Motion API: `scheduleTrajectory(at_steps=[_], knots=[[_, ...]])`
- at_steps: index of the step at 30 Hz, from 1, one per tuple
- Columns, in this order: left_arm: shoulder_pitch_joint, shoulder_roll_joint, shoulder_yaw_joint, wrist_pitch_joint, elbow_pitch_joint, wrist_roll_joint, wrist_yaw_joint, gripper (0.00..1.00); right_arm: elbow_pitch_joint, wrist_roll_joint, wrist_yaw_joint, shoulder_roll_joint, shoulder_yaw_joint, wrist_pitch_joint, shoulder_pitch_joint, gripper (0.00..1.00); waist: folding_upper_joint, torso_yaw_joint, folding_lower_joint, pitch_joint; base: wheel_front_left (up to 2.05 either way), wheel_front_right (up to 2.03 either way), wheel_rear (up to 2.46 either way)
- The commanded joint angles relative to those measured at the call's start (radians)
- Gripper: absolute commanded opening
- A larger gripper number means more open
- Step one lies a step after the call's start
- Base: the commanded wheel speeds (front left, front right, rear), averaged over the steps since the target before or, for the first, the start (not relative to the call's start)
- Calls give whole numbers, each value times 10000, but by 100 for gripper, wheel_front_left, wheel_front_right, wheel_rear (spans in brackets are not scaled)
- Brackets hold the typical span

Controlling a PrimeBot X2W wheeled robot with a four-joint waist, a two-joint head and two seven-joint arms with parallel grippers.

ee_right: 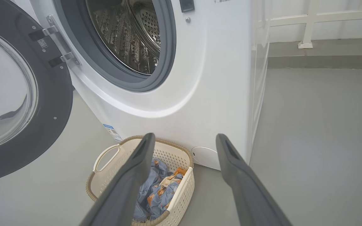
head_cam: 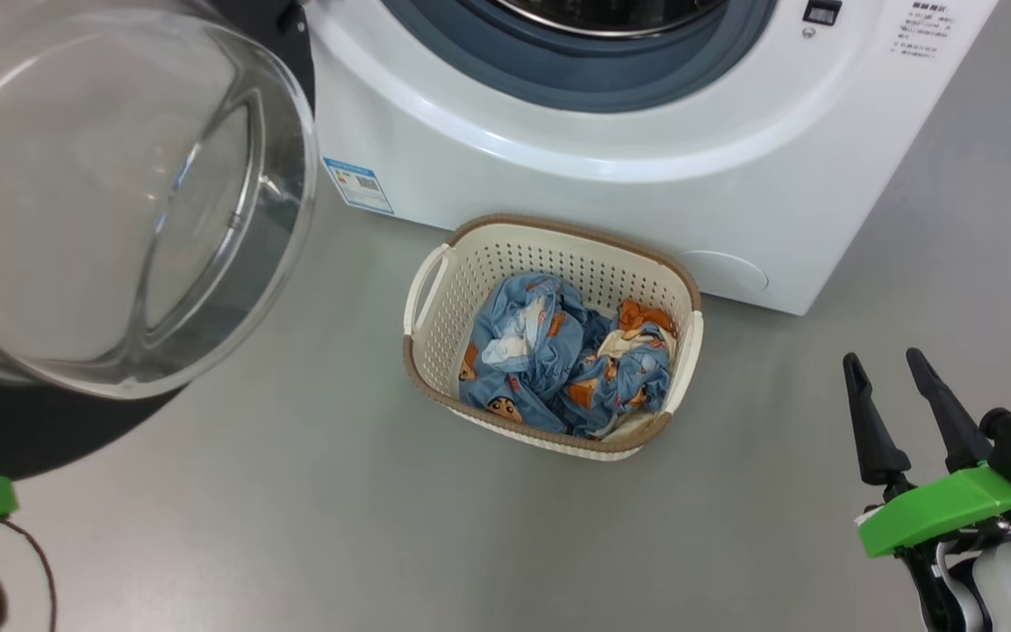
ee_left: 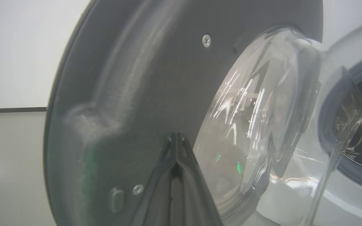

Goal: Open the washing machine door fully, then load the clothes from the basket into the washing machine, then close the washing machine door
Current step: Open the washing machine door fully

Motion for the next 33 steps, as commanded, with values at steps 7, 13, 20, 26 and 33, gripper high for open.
scheduleTrajectory(at_steps=[7, 13, 20, 26, 33], knots=[[-862, 898, 1068, -49, 355, 495, -65, 0, -264, -128, 56, -211, 285, -122, -529, 100, -1, -136, -1, 582, 0, 0, 0], [-1499, 1144, 1651, -49, 984, 711, -201, 0, -269, -161, 56, -310, 386, -122, -787, 100, -1, -189, -1, 1001, 0, 0, 0], [-2036, 1414, 2251, -49, 1493, 980, -239, 0, -278, -203, 56, -377, 535, -122, -1058, 100, -1, -329, -1, 1404, 0, 0, 0], [-2397, 1659, 2573, -49, 1842, 1286, -128, 0, -279, -212, 56, -443, 543, -122, -1236, 100, -1, -435, -1, 1619, 0, 0, 0], [-2545, 1866, 2668, -49, 1920, 1691, -68, 0, -235, -228, 56, -389, 554, -122, -1349, 100, -1, -566, -1, 1609, 0, 0, 0]])
